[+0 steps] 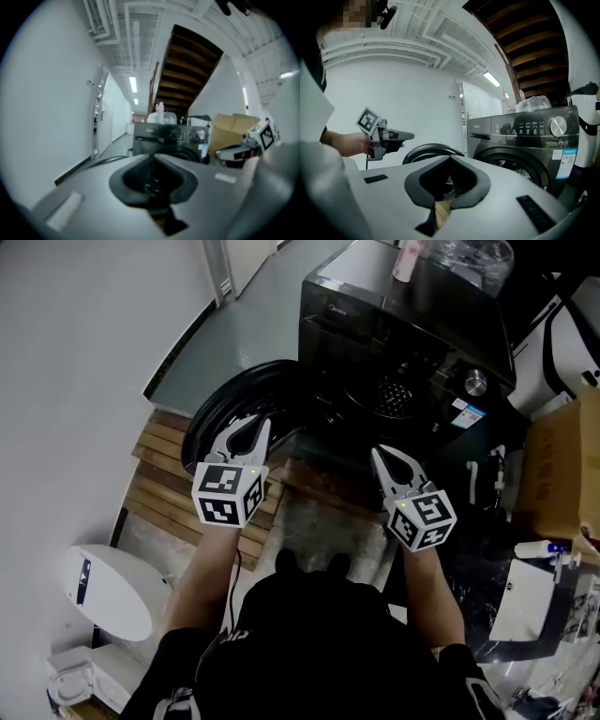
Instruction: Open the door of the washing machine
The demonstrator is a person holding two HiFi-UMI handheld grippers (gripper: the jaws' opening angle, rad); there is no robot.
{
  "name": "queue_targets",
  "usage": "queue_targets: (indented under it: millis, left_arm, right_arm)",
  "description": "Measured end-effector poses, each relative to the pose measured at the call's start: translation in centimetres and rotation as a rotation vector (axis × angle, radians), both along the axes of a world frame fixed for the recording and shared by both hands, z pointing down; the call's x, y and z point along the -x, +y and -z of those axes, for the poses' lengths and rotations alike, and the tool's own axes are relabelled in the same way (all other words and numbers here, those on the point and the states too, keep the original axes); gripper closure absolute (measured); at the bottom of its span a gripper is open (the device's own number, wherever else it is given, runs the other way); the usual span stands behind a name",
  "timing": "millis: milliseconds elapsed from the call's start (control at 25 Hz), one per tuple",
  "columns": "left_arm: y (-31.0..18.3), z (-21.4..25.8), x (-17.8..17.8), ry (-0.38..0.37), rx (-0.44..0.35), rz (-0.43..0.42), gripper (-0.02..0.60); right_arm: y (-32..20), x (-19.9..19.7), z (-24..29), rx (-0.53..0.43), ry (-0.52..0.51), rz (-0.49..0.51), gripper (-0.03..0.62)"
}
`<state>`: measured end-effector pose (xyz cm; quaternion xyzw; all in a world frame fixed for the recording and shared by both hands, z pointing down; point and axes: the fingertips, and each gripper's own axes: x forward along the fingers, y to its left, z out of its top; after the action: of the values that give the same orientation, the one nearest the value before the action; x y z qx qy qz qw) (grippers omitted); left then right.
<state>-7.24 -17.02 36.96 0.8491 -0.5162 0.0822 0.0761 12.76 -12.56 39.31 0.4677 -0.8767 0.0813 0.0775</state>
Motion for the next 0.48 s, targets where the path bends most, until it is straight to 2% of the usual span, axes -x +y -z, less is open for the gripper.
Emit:
queue_targets:
  millis: [280,480]
  left_arm:
    - [0.4,2.9,-1.4,0.008,-0.07,-0.027,0.571]
    - [0.4,3.1,-1.0,0.016,-0.078,-0.009,0.574]
  right_arm:
    - [-0.1,0.4,4.2,-0.123,-0.018,-0.036,0.602]
    - [0.0,0.4,5.9,-0.183,0.014,-0.066,0.602]
